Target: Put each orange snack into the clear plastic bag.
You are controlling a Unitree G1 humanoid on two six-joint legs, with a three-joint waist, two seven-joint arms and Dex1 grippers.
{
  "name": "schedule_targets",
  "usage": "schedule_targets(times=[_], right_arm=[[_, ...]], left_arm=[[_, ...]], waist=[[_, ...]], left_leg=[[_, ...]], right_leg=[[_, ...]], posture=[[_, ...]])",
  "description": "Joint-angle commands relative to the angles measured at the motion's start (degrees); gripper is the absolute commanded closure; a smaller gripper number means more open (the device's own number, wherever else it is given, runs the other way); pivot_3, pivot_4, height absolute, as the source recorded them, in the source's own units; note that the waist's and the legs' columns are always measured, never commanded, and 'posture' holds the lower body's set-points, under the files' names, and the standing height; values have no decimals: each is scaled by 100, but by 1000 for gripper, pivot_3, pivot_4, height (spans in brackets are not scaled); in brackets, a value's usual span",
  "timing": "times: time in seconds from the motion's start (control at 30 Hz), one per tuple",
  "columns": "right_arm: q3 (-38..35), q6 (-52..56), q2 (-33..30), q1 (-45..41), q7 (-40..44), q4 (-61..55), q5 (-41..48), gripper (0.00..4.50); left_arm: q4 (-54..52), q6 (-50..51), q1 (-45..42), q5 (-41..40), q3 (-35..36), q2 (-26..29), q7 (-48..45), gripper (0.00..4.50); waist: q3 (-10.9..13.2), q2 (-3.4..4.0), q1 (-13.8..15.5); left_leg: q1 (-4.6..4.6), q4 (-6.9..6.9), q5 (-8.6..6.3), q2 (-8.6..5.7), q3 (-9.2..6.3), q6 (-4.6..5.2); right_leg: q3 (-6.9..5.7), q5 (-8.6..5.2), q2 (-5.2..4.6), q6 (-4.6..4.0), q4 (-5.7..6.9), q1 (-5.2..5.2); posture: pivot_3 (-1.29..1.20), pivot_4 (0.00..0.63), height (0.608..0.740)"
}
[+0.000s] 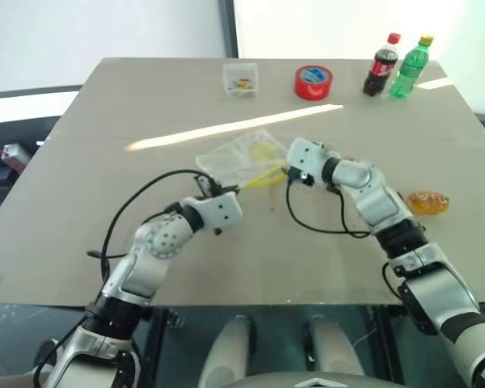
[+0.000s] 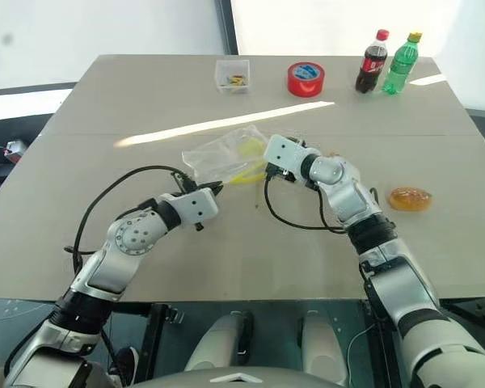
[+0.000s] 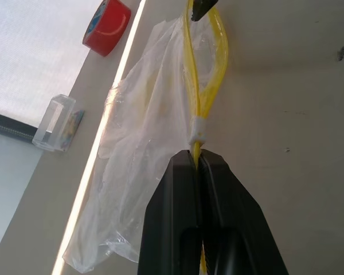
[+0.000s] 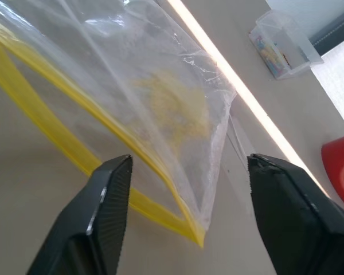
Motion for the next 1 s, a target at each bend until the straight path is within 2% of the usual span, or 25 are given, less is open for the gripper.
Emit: schedule_targets(times=[0.03,0.07,0.17,0.33,0.6,0.7,0.73,0.8,0.9,0.93,0.97,1.0], right_arm=[[-316,524,-62,200,130,-683,294,1300],[-379,756,-30,297,149,-851,388,1300],[-439,1122,69,516,137,-1171,568,2026],[-345,1176,306,455,38,-1095,641,4466],[-228,568,683,-92,-272,-161,508,4466],[34,-100,807,-400,-489,762,201,4466],[154,-382,822,-500,-586,1082,49,3903],[419,-966,811,-720,-881,1663,-323,3111],[758,-1853,753,-1014,-1405,2248,-851,1636],[852,-2166,722,-1089,-1572,2373,-1007,845],[1034,-2584,639,-1149,-1704,2438,-1250,690],[1157,-2865,570,-1167,-1737,2475,-1404,213]], left_arm=[[-109,39,-101,-75,180,-51,65,4500],[-124,71,-108,-105,204,-83,79,4500],[-205,167,-96,-190,271,-178,82,4500],[-424,203,-5,-278,331,-160,-57,4500],[-616,-52,155,-503,228,-3,-436,4500],[-651,-38,178,-555,245,-25,-463,4500],[-668,-17,166,-565,253,-43,-462,4500],[-704,46,109,-579,268,-91,-460,4500],[-715,178,32,-563,300,-158,-406,4500],[-710,232,12,-548,314,-178,-381,4500],[-695,291,-15,-522,336,-199,-346,4500],[-679,361,-48,-509,359,-232,-302,4500]], waist=[[0,0,4],[0,0,4],[0,0,-8],[0,0,-23],[0,0,-22],[-1,1,-27],[-1,1,-26],[0,1,-15],[0,1,-23],[0,1,-25],[0,1,-26],[0,2,-29]], left_leg=[[0,0,0,0,0,0],[-1,1,0,-1,0,0],[-1,3,0,-1,0,0],[2,4,0,1,-1,0],[2,6,0,1,0,0],[4,5,0,1,0,0],[4,6,0,1,1,0],[4,5,0,0,1,-1],[2,5,1,-2,0,-2],[2,5,1,-3,1,-2],[2,5,1,-2,0,-2],[3,5,1,-1,0,-3]], right_leg=[[0,0,0,0,0,0],[0,0,-1,0,0,1],[1,0,-1,0,2,0],[0,0,2,0,8,0],[1,0,2,0,8,0],[1,0,2,0,8,0],[2,1,2,0,8,0],[2,1,2,-1,7,-1],[1,1,0,0,6,-1],[3,1,0,0,6,-2],[2,1,1,0,6,-2],[2,1,2,-1,7,-2]], posture=[[0,150,740],[0,150,740],[0,150,740],[0,150,740],[0,150,740],[0,150,740],[0,150,740],[0,150,740],[0,150,740],[0,150,740],[0,150,740],[0,150,740]])
